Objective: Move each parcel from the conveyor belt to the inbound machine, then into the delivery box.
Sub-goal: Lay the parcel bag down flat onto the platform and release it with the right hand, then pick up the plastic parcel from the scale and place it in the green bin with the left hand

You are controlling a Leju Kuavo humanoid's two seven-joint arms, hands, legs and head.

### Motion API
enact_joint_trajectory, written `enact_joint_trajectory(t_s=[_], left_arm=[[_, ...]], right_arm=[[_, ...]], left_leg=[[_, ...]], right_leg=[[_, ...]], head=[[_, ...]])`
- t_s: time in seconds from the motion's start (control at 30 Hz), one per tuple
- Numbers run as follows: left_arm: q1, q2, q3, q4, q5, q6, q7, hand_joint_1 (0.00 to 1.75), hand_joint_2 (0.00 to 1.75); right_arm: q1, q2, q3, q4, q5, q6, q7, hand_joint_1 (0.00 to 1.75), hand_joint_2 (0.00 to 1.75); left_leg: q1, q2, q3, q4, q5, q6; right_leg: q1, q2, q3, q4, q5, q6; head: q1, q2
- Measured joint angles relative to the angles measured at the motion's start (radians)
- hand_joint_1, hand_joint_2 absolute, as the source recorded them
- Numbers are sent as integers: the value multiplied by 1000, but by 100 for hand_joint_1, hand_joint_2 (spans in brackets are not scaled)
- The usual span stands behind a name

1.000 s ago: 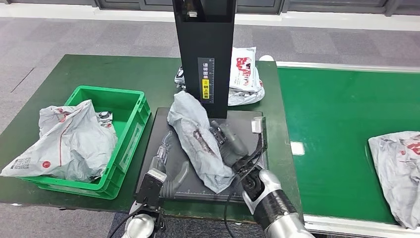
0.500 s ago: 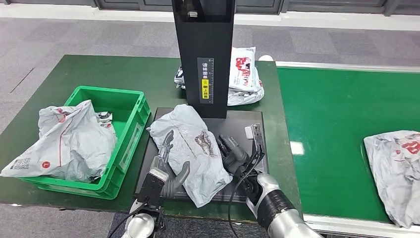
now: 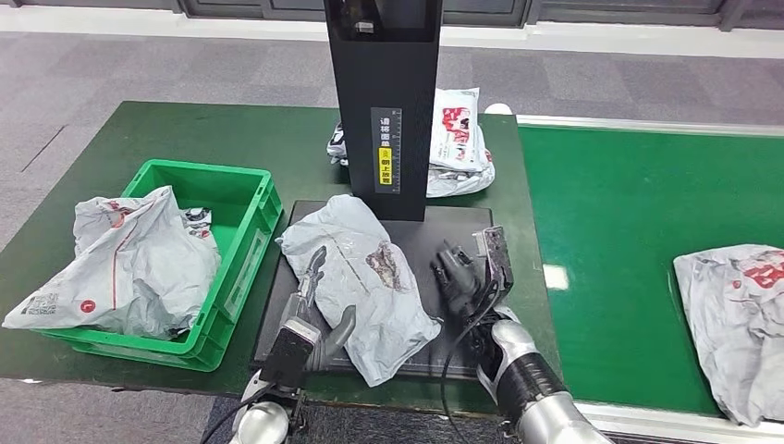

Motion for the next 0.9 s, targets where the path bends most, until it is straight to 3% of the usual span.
enact_joint_trajectory(t_s=[0.2, 0.3, 0.43, 0.7, 0.9], left_arm=[[32, 12, 0, -21, -126, 5, 28, 0, 175], [36, 21, -3, -20, -330, 19, 84, 0, 175], [9, 29, -33, 2, -625, 32, 175, 0, 175], [-126, 31, -129, 102, -1170, 18, 436, 0, 175], [-206, 34, -188, 176, -1244, -45, 585, 0, 175]], right_arm=[[176, -49, -61, -491, 91, -18, 12, 0, 175], [239, -50, -98, -746, 91, -11, -7, 0, 175], [300, -50, -124, -962, 70, 11, -16, 0, 175], [347, -46, -144, -1085, 41, 49, -40, 0, 175], [369, -45, -150, -1103, 37, 61, -50, 0, 175]], left_leg=[[-1, 0, -2, 0, -1, 1], [0, 0, -3, 0, -1, 1], [0, 1, -3, 0, -1, 1], [-1, 1, -3, 0, 1, 1], [-1, 1, -3, 0, 1, 1]], right_leg=[[0, 0, -3, 0, 0, 0], [0, 0, -4, 0, 0, 0], [0, 0, -4, 0, 0, 0], [0, 0, -4, 0, 2, 1], [0, 1, -4, 0, 2, 1]], head=[[0, 0], [0, 0], [0, 0], [0, 0], [0, 0]])
